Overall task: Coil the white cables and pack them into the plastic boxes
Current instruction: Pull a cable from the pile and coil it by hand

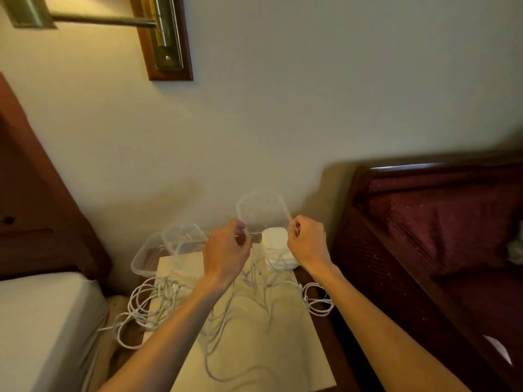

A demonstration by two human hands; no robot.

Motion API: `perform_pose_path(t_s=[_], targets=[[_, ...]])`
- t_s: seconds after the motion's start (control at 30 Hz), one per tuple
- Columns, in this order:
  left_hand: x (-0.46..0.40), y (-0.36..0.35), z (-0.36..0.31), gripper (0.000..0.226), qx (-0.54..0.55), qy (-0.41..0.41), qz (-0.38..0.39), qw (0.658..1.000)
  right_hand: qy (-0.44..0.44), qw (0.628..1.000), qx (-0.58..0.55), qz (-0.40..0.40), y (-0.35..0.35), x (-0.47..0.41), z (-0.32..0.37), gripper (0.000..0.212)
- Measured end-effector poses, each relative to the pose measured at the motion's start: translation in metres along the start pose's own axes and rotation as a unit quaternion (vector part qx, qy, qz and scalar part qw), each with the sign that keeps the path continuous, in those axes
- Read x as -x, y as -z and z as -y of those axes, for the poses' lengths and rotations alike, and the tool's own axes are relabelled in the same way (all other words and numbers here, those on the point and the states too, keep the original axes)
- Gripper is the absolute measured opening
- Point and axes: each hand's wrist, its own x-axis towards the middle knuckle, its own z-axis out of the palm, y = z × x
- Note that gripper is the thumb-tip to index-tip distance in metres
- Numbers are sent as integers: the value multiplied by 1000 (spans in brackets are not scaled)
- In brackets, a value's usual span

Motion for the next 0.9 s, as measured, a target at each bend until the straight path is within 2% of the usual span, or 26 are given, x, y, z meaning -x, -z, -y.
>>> perform_pose_path(t_s=[0.17, 0.23, 0.27, 0.33, 0.43, 0.47, 0.57, 0.63, 0.7, 0.77, 0.9], targets=[[103, 3, -25, 19, 10, -62, 24, 998, -34, 999, -34, -14, 45, 93, -32, 17], [145, -2, -25, 17, -5, -121, 70, 990, -50, 998, -41, -12, 54, 126, -51, 20], [165, -5, -23, 20, -25, -158, 120, 980, -62, 997, -37, -9, 56, 140, -62, 20], [197, -10, -17, 37, -111, -222, 244, 938, -92, 995, -31, 3, 59, 163, -82, 20], [217, -20, 0, 59, -235, -278, 323, 874, -140, 990, -26, 19, 64, 190, -103, 21], [217, -23, 5, 58, -257, -287, 334, 860, -152, 988, -22, 21, 65, 196, -109, 20], [204, -24, 16, 36, -284, -285, 367, 839, -181, 983, -23, 34, 65, 211, -118, 16], [189, -21, 24, 27, -252, -243, 352, 868, -190, 981, -14, 43, 62, 219, -122, 15], [168, -15, 35, 19, -172, -184, 292, 923, -195, 980, -11, 47, 57, 224, -124, 15], [144, -4, 42, 16, -105, -128, 224, 961, -203, 978, -8, 57, 49, 228, -126, 15], [107, 18, 31, 14, -43, -92, 124, 987, -212, 974, 15, 81, 34, 234, -124, 16]])
